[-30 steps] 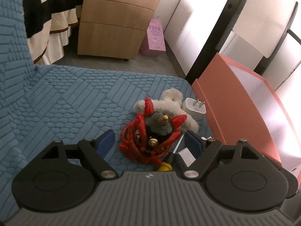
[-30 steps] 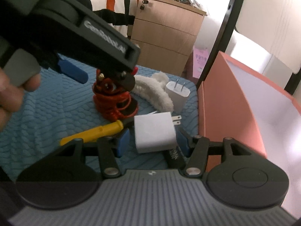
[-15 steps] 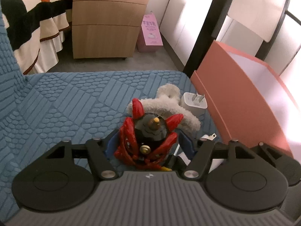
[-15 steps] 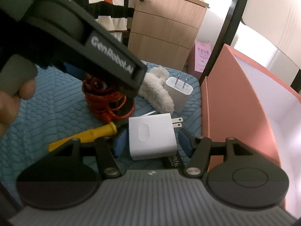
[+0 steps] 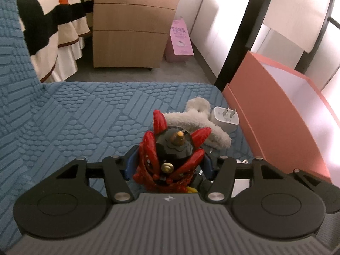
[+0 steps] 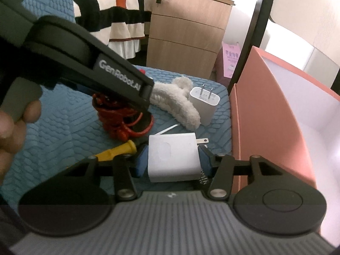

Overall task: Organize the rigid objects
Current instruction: 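Lower the left tool onto the red figurine while the right tool approaches the white charger, then close the left tool on the red figurine while the right tool grips the white charger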

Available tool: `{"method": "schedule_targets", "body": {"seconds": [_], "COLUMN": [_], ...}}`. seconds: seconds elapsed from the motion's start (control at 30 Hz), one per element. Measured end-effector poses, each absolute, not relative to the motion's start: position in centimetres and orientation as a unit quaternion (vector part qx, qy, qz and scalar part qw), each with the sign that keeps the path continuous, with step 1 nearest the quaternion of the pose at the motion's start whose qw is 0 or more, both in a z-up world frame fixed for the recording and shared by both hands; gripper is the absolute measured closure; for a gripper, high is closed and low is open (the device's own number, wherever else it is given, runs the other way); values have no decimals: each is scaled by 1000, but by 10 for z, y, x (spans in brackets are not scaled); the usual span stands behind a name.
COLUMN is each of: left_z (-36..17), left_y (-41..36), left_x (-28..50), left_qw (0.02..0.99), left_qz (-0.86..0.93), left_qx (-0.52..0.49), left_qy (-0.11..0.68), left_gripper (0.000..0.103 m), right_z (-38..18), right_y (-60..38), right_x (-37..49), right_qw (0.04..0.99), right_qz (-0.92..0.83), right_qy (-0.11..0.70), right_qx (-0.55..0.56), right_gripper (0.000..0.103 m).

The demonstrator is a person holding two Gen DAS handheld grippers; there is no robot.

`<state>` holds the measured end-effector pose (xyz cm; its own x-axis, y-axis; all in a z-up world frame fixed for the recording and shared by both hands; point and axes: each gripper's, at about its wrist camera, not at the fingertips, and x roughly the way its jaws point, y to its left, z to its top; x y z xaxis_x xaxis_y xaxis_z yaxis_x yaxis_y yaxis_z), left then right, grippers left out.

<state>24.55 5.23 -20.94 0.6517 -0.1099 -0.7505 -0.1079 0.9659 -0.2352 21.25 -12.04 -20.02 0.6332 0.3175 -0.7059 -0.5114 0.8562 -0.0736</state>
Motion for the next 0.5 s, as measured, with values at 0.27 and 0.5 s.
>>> {"method": "schedule_targets", "body": {"seconds": [0.27, 0.5], "left_z": [-198, -190], "left_y": [56, 65], "left_x": [219, 190], "left_qw": [893, 891], "left_qz": [21, 43], "left_qx": [-138, -165], "left_qy": [428, 421], "left_gripper": [38, 38], "right_z": [-193, -186], "right_y": [-121, -127], "right_x": [199, 190], "right_qw": [889, 885], "right_qz": [251, 257], "right_qy": [366, 381], "right_qx": [-114, -77], "right_gripper": [50, 50]}}
